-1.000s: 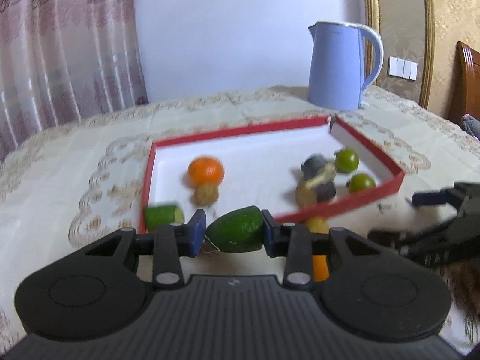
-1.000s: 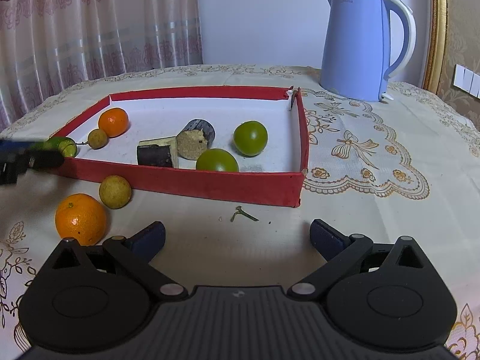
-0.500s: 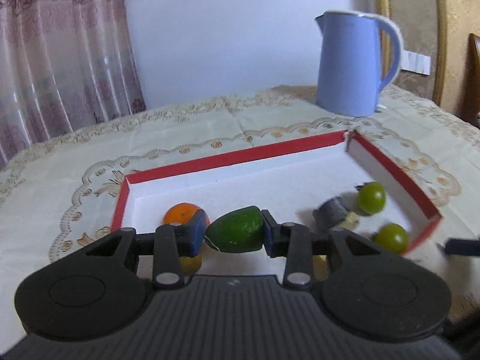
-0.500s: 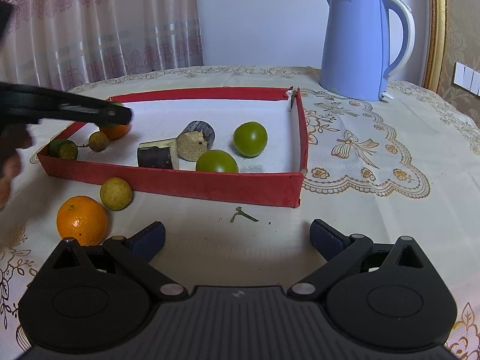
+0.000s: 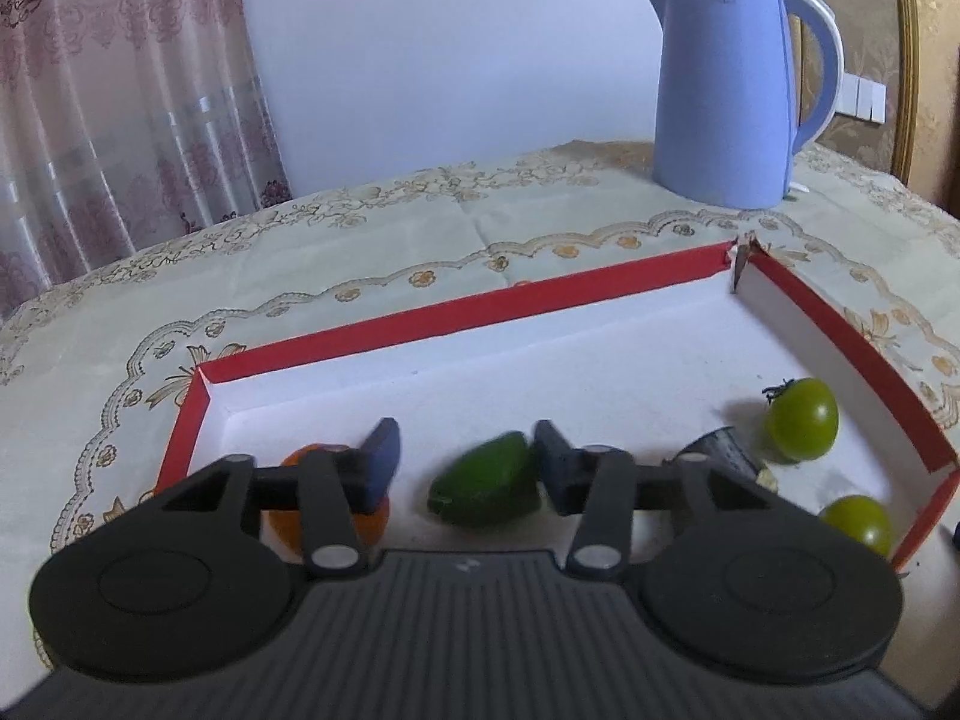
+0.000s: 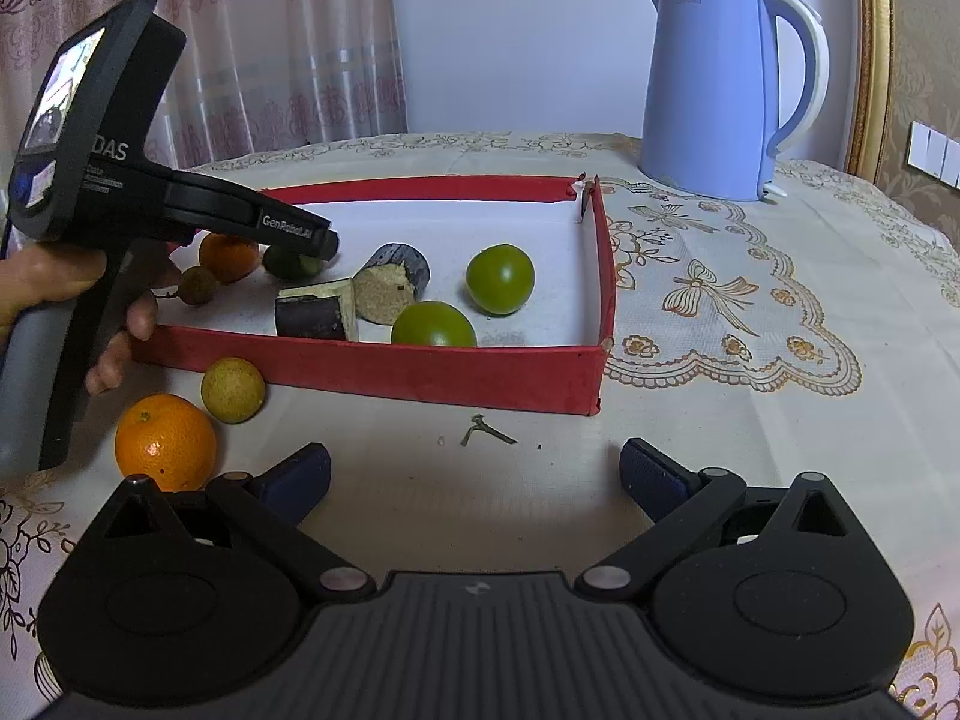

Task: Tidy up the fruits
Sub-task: 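Lower the avocado into the tray, open and withdraw the left tool, then lower the left tool onto the orange and grasp it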

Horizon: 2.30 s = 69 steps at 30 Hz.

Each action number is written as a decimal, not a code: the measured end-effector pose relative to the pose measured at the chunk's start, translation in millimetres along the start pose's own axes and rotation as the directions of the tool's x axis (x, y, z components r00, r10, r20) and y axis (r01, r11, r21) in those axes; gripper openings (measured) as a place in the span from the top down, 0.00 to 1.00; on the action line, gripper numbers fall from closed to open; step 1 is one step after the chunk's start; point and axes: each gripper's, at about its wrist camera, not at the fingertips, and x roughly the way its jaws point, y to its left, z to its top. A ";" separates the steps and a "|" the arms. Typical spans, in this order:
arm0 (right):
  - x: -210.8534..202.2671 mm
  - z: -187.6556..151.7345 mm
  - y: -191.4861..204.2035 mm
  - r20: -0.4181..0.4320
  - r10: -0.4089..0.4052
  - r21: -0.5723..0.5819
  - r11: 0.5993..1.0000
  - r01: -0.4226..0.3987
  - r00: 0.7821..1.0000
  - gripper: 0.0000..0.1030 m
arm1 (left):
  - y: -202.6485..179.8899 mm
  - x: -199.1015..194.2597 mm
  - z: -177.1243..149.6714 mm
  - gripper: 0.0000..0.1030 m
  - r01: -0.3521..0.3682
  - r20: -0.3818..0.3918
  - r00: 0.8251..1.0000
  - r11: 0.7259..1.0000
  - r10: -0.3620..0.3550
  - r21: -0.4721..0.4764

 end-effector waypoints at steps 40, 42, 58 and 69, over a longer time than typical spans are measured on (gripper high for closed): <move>-1.5 -0.8 -4.7 0.012 0.022 0.029 0.999 -0.022 1.000 0.00 | -3.4 -127.2 -75.2 0.14 0.163 0.013 0.987 0.983 -0.163 -0.086; -0.7 -0.3 -7.7 0.013 -0.001 0.041 0.999 0.001 1.000 0.00 | -5.4 -123.7 -77.9 0.14 0.154 -0.007 0.988 0.985 -0.155 -0.081; -0.8 -0.7 -12.8 0.015 -0.028 0.065 0.998 0.027 0.999 0.00 | -21.0 -114.7 -94.9 0.47 0.160 -0.018 0.987 0.987 -0.160 -0.006; -0.9 -0.7 -12.6 0.015 -0.029 0.063 0.998 0.028 0.999 0.00 | 0.6 -117.4 -103.4 0.61 0.067 0.009 0.998 0.997 -0.067 -0.040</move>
